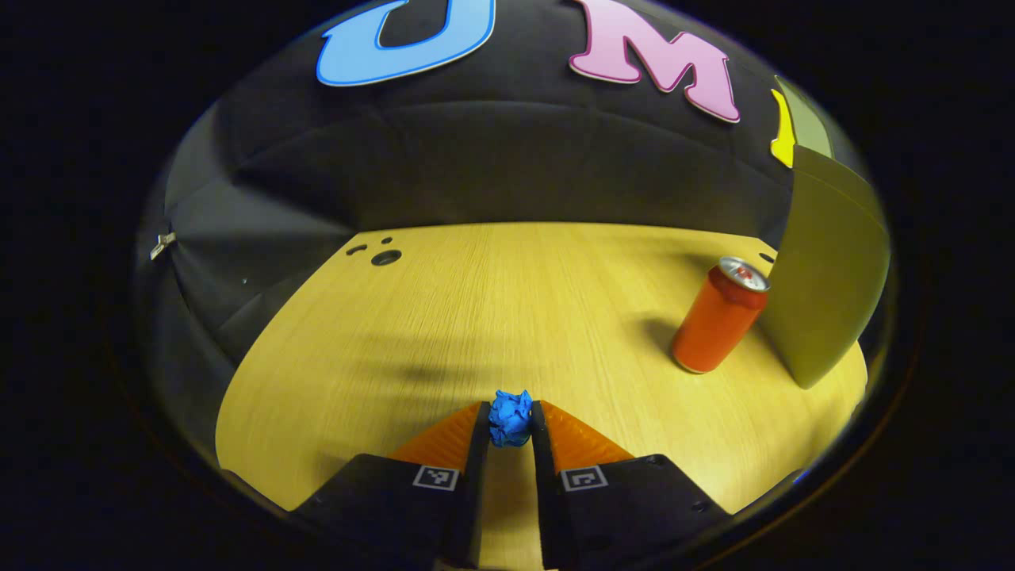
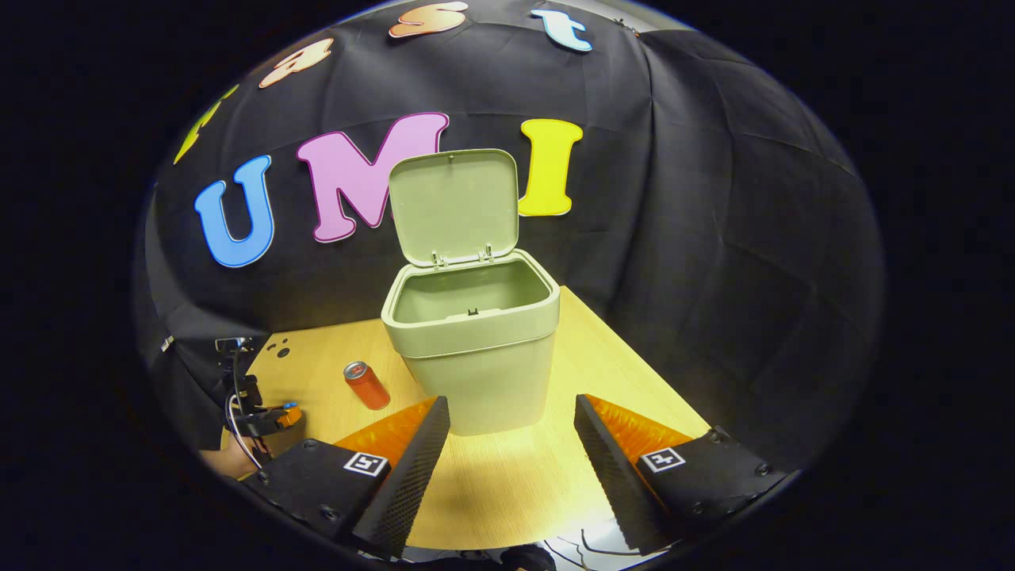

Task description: Press the lid of the desktop garbage bin to open it, pick up the crumpled paper on the desktop and throw it into the bin, then pick up the pop can on the desktop and drop it into the bin, and finally close the garbage bin lid.

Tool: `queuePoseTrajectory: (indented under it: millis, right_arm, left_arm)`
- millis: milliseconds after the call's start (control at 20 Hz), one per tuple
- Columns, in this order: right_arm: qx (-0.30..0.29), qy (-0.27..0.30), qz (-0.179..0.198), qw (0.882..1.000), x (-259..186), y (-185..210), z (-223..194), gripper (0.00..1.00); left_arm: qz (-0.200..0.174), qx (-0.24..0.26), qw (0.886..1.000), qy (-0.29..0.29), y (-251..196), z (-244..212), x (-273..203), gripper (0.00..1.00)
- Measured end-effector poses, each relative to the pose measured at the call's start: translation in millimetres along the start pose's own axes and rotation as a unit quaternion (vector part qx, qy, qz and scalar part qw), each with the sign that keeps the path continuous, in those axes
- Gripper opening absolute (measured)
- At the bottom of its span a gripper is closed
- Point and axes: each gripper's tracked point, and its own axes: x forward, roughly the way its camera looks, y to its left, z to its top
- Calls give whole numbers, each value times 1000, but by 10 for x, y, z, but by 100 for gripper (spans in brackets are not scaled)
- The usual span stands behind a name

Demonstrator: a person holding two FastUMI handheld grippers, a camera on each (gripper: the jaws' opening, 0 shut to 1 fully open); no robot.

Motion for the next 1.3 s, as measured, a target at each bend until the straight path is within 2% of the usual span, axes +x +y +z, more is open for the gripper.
queuePoseTrajectory:
  millis: [150,200,350,550,700,750,800,950,1050,1200,1300]
  right_arm:
    - [-2,6,5,1000,41,-43,-69,99]
    - [-5,9,6,1000,50,-76,-89,99]
    - [-7,16,8,1000,108,-209,-138,99]
    - [26,14,10,1000,234,-365,-119,99]
    - [31,11,0,999,353,-576,-100,99]
    - [35,8,-4,999,395,-660,-73,99]
    - [41,4,-8,999,418,-743,-45,99]
    - [62,1,-19,998,429,-969,-53,99]
    - [74,4,-24,997,434,-1103,-104,99]
    - [82,10,-31,996,426,-1288,-169,99]
    - [89,10,-34,995,426,-1406,-178,99]
  left_arm:
    - [-17,5,999,-42,-176,432,-256,33]
    - [-26,4,998,-56,-254,583,-350,30]
    - [-57,4,994,-88,-564,1074,-652,32]
    - [-107,42,986,-119,-1154,1607,-981,30]
    - [-155,60,976,-143,-1779,1981,-1204,32]
    - [-170,72,971,-155,-1990,2107,-1286,34]
    - [-186,80,965,-168,-2208,2240,-1370,33]
    - [-250,73,948,-183,-2898,2525,-1617,32]
    - [-278,82,937,-197,-3307,2681,-1679,32]
    - [-307,112,924,-198,-3810,2654,-1665,30]
    - [-325,115,921,-183,-4056,2523,-1617,32]
